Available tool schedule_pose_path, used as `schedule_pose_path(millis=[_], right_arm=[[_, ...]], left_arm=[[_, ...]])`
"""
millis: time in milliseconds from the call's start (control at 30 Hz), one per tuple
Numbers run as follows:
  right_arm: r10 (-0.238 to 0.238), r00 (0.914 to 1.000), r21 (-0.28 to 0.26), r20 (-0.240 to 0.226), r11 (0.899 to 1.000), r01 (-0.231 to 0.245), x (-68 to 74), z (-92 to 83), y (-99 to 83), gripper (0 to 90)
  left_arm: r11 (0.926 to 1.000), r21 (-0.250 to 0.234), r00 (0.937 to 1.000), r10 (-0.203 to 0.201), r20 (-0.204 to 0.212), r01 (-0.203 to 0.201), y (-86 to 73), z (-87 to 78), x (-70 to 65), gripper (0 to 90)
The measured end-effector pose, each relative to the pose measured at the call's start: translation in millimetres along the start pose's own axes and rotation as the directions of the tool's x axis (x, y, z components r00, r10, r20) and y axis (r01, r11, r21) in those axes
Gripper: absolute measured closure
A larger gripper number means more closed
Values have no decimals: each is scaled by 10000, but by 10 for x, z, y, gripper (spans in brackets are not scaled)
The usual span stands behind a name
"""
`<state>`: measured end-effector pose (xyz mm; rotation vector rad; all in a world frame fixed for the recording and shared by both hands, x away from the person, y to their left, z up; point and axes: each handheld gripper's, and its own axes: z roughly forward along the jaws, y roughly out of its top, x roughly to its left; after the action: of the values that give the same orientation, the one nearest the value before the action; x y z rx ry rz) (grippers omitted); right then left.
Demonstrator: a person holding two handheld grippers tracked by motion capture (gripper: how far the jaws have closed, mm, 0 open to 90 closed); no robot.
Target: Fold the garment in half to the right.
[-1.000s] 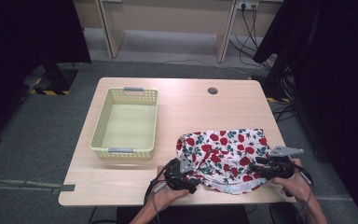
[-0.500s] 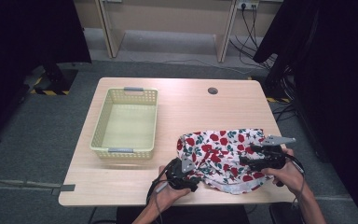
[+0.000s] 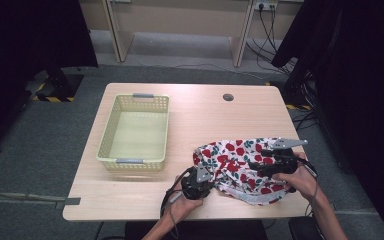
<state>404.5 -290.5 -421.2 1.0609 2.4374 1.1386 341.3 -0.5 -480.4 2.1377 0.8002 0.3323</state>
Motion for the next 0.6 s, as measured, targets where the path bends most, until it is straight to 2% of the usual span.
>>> schedule_pose_path(millis=[333,600], right_arm=[[-536,9961,42,-697,9985,541,189,316,386,232],[-904,9920,446,-876,9945,946,335,686,691,242]], left_arm=[[10000,-76,10000,-25,66,26,-9,1,8,801],[9999,-85,9998,-102,141,103,-12,0,22,799]])
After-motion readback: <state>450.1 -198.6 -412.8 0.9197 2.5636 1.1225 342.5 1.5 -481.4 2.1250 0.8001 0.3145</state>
